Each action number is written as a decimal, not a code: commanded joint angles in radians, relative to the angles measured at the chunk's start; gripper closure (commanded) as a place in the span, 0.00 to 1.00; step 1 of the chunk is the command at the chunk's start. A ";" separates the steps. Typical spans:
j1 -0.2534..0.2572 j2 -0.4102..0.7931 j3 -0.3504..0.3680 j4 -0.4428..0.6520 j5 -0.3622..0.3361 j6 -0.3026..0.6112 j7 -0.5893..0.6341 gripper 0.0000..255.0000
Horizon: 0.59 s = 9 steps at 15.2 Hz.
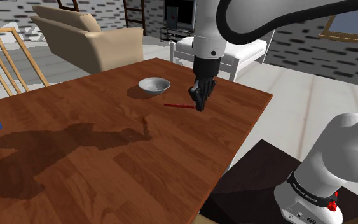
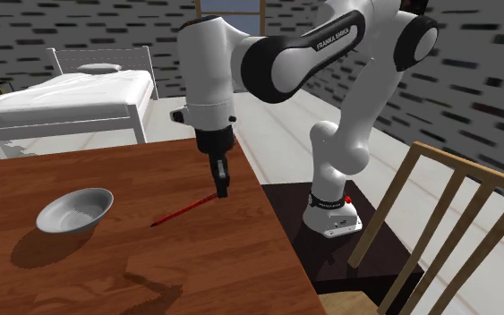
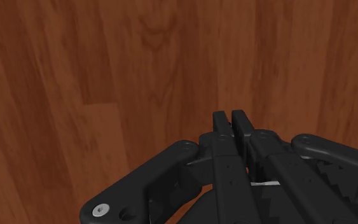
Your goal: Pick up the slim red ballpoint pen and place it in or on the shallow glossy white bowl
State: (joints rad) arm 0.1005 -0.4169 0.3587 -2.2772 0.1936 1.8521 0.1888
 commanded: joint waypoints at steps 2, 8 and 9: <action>-0.035 0.108 -0.015 0.087 -0.042 0.015 -0.026 1.00; -0.081 0.313 -0.039 0.291 -0.118 0.004 -0.059 1.00; -0.087 0.348 -0.043 0.330 -0.130 -0.002 -0.063 1.00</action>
State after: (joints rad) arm 0.0207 -0.1038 0.3211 -1.9882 0.0765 1.8591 0.1330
